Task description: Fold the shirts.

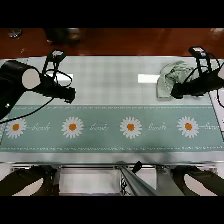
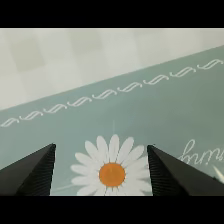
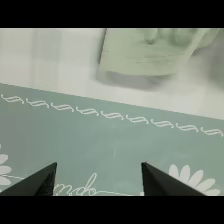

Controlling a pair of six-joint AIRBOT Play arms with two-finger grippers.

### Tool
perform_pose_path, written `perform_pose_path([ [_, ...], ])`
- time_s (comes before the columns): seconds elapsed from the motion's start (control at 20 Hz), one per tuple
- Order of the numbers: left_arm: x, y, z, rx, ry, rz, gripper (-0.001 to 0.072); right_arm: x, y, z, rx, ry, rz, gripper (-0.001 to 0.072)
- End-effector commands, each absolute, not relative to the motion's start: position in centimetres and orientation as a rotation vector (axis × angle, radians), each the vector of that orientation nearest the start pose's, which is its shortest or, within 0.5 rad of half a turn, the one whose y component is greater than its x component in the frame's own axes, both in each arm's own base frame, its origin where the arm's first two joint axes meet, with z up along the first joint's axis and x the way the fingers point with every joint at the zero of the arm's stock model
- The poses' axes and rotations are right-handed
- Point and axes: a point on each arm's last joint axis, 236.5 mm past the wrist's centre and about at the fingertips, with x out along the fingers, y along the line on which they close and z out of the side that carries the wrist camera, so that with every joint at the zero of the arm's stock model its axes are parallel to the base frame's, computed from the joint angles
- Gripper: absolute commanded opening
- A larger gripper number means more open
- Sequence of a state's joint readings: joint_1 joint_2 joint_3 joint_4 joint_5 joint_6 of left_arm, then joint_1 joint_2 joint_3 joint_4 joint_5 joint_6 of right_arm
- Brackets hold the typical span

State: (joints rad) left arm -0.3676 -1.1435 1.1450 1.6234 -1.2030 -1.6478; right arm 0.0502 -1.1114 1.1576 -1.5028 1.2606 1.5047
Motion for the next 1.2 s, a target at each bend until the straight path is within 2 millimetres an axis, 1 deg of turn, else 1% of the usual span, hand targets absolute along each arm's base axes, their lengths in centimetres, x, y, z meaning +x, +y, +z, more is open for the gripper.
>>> perform_pose_path([
  [0.0,35.8,-12.6,5.6,0.192,1.119,-0.256,0.0715,36.7,3.7,6.9,-0.009,1.140,0.129,0.0603],
  [0.05,37.1,-12.6,6.3,0.226,1.054,-0.271,0.0714,37.9,2.9,7.4,-0.038,1.087,0.105,0.0601],
  [0.1,38.7,-12.7,7.2,0.274,0.972,-0.285,0.0714,39.5,1.0,8.3,-0.077,1.015,0.037,0.0601],
  [0.2,41.0,-12.6,8.9,0.317,0.848,-0.276,0.0715,41.8,-4.6,10.7,-0.076,0.887,-0.174,0.0601],
  [0.25,41.7,-12.7,9.5,0.309,0.812,-0.276,0.0714,42.6,-7.6,11.8,-0.065,0.843,-0.253,0.0602],
  [0.3,42.0,-12.7,9.7,0.304,0.794,-0.274,0.0714,43.2,-9.9,12.3,-0.042,0.833,-0.298,0.0607],
  [0.35,42.2,-12.7,9.9,0.302,0.787,-0.274,0.0714,43.7,-12.1,11.9,0.011,0.851,-0.316,0.0610],
  [0.4,42.2,-12.7,9.8,0.302,0.788,-0.274,0.0715,44.3,-13.6,11.1,0.085,0.875,-0.316,0.0611],
  [0.5,41.9,-12.6,9.6,0.305,0.805,-0.273,0.0714,45.9,-15.8,9.3,0.269,0.906,-0.316,0.0611],
  [0.55,41.6,-12.5,9.3,0.307,0.820,-0.271,0.0715,46.8,-16.7,8.5,0.332,0.909,-0.323,0.0611],
  [0.6,41.4,-12.3,9.1,0.309,0.837,-0.269,0.0715,47.7,-17.6,7.8,0.380,0.910,-0.338,0.0611],
  [0.7,40.8,-12.0,8.5,0.314,0.872,-0.265,0.0715,49.1,-18.8,5.9,0.413,0.929,-0.372,0.0611],
  [0.8,40.5,-11.9,8.3,0.317,0.888,-0.262,0.0715,50.1,-19.1,3.2,0.443,0.968,-0.383,0.0612],
  [0.95,40.5,-12.0,8.3,0.313,0.888,-0.265,0.0714,50.6,-18.4,-1.6,0.514,1.049,-0.373,0.0615],
  [1.05,40.4,-12.2,8.3,0.302,0.890,-0.271,0.0714,50.5,-17.3,-4.7,0.570,1.114,-0.353,0.0615],
  [1.15,40.3,-12.4,8.2,0.293,0.892,-0.277,0.0714,50.7,-16.0,-6.8,0.597,1.154,-0.323,0.0616],
])
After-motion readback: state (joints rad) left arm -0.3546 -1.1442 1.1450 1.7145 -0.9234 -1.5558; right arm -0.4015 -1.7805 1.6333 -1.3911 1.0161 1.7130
